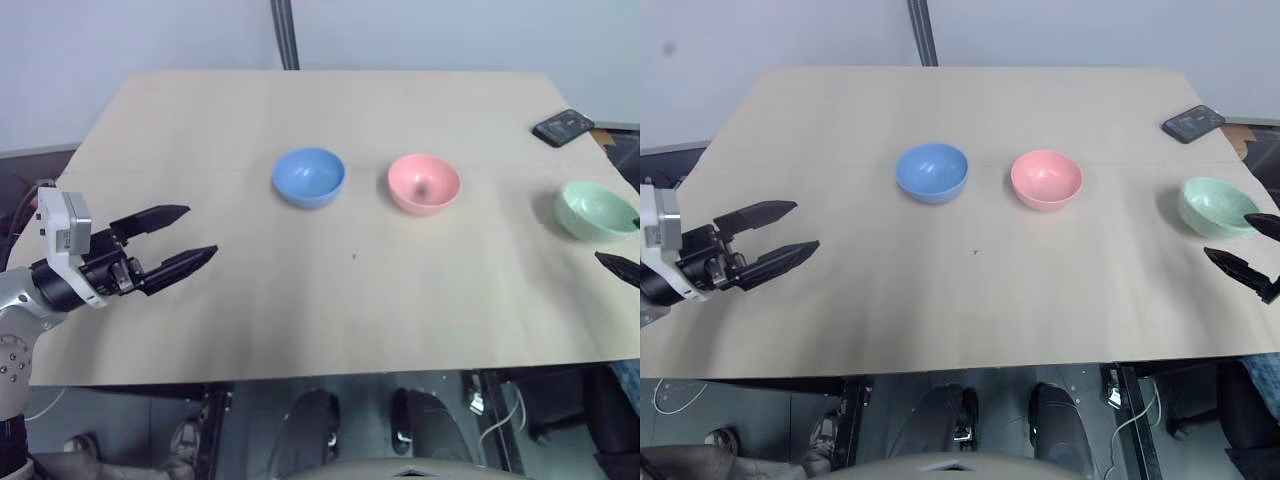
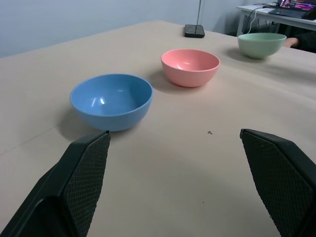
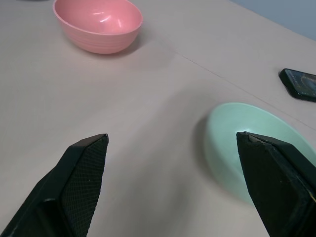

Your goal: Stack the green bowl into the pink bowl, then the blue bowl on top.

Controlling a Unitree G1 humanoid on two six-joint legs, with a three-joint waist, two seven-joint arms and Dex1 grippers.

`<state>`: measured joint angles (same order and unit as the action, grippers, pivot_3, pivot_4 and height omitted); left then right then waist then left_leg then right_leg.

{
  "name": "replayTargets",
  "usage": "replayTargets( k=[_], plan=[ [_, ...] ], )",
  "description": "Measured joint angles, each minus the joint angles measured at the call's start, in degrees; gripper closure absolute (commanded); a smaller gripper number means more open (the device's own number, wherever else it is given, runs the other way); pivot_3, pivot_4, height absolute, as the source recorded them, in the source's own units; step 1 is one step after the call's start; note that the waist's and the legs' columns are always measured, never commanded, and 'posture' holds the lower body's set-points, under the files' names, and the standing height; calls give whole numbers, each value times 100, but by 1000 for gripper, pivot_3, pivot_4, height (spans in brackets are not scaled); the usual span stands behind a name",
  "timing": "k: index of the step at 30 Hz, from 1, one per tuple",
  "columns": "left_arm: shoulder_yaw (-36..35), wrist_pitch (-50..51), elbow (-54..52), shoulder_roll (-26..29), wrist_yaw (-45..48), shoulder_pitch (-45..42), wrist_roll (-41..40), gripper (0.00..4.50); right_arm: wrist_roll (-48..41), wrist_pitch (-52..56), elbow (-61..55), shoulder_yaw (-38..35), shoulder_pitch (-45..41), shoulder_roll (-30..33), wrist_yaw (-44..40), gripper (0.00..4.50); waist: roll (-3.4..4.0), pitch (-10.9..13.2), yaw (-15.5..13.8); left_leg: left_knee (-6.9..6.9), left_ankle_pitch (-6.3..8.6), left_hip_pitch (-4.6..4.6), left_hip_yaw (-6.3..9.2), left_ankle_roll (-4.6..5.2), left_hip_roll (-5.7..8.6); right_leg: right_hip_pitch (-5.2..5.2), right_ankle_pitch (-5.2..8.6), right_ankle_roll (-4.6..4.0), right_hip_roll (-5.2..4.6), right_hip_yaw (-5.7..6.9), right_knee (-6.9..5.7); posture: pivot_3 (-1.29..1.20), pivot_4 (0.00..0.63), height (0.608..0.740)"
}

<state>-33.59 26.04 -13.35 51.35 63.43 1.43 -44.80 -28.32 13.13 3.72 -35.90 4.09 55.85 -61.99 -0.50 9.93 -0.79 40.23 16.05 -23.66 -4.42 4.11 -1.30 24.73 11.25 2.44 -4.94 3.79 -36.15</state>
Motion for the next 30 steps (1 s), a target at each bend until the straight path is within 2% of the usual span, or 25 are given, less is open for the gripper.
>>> replayTargets(
  k=[5, 11, 18, 22, 26, 27, 30],
  plan=[
    [45, 181, -151, -106, -229, -144, -140, 24, 209, 0, -22, 423, -366, -55, 286, 156, -1, -1, 15, 1, 0, 4, -3, 0, -1, -1, 3, 8, 0, -4, -3, 0, 150, 740],
    [204, 251, -188, -216, -369, -418, -230, 24, 367, 148, -121, 1508, -1362, -413, 463, 156, 0, 0, 34, 1, -2, 10, -10, -2, -1, 0, -4, -3, 4, -10, -12, 0, 150, 740],
    [394, 303, -243, -370, -499, -484, -266, 24, 1283, -46, 92, 3523, -3017, -1565, 646, 156, 0, 1, 106, 2, -3, -1, -7, -3, 1, 10, -16, 15, 4, -9, -14, 0, 150, 740],
    [317, 333, -492, -449, -583, -182, -270, 24, 2392, -884, 1729, 4536, -4380, -2466, 1000, 156, -2, 5, 169, 2, -3, -5, -10, -4, 3, 15, -18, 15, 3, -10, -9, 0, 150, 740],
    [210, 361, -850, -485, -609, 161, -416, 0, 3052, -1757, 3136, 4997, -5168, -2806, 1164, 1338, -2, 7, 133, 0, -4, -15, 5, -6, 4, 20, -19, 14, 1, 2, -12, 0, 150, 740],
    [189, 366, -896, -489, -603, 238, -479, 0, 3172, -1945, 3420, 5067, -5279, -2811, 1165, 1864, 0, 8, 125, -1, -4, -17, 7, -6, 6, 19, -18, 13, -2, 4, -10, 0, 150, 740],
    [117, 376, -1014, -503, -571, 384, -598, 0, 3361, -2340, 3951, 5130, -5385, -2814, 1126, 3045, 0, 9, 136, -1, -4, -17, 8, -6, 6, 15, -19, 14, -2, 6, -3, 0, 150, 740]
  ],
)
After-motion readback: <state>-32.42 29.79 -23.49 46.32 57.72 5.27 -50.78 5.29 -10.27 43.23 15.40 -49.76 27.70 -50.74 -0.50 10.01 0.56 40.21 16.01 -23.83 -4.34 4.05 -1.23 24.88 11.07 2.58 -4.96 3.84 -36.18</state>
